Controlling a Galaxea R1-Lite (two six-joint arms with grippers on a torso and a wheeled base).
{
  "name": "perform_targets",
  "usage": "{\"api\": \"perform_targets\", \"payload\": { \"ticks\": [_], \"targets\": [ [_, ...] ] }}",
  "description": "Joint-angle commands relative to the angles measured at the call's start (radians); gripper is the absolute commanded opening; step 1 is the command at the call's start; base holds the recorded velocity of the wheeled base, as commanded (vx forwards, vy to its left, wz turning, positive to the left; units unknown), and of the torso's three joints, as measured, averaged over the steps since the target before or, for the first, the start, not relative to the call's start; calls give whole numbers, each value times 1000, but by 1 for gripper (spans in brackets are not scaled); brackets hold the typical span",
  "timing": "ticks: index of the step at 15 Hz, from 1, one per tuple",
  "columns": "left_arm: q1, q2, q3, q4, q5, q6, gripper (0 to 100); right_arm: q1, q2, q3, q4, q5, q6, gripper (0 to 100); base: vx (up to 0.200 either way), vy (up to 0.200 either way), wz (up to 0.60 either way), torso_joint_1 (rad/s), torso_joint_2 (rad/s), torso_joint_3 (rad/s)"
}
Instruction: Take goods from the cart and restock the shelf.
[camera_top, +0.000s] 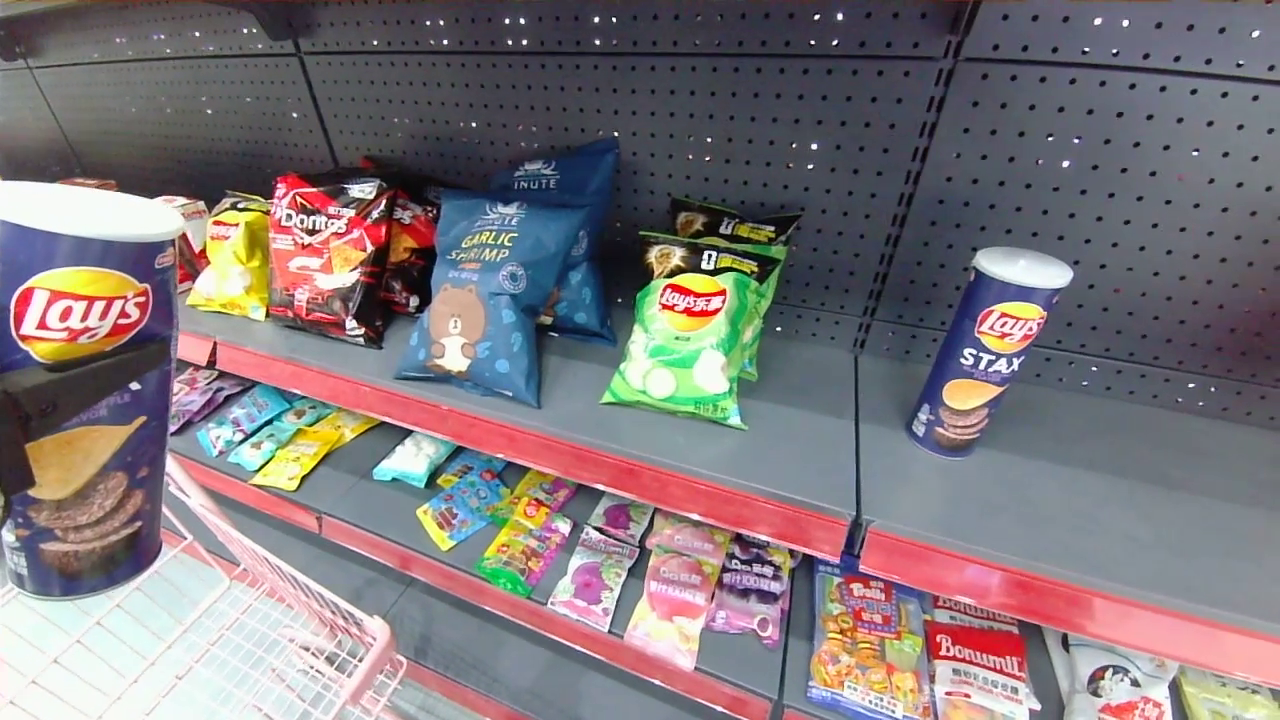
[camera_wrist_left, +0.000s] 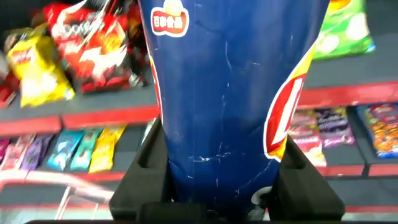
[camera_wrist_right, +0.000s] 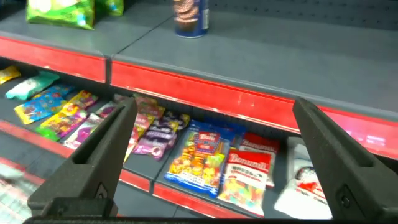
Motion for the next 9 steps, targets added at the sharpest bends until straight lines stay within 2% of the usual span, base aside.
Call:
{"api": "perform_targets", "payload": {
  "ticks": [1,5,9],
  "targets": [
    [0,5,-2,-1,0,1,0,0,0,0,-1,0,0,100,0,0,-600,2,-2,2],
    [-1,5,-2,-1,0,1,0,0,0,0,-1,0,0,100,0,0,-600,7,0,0],
    [-1,1,2,-1,1,1,0,0,0,0,-1,0,0,100,0,0,0,0,0,0]
  ]
}}
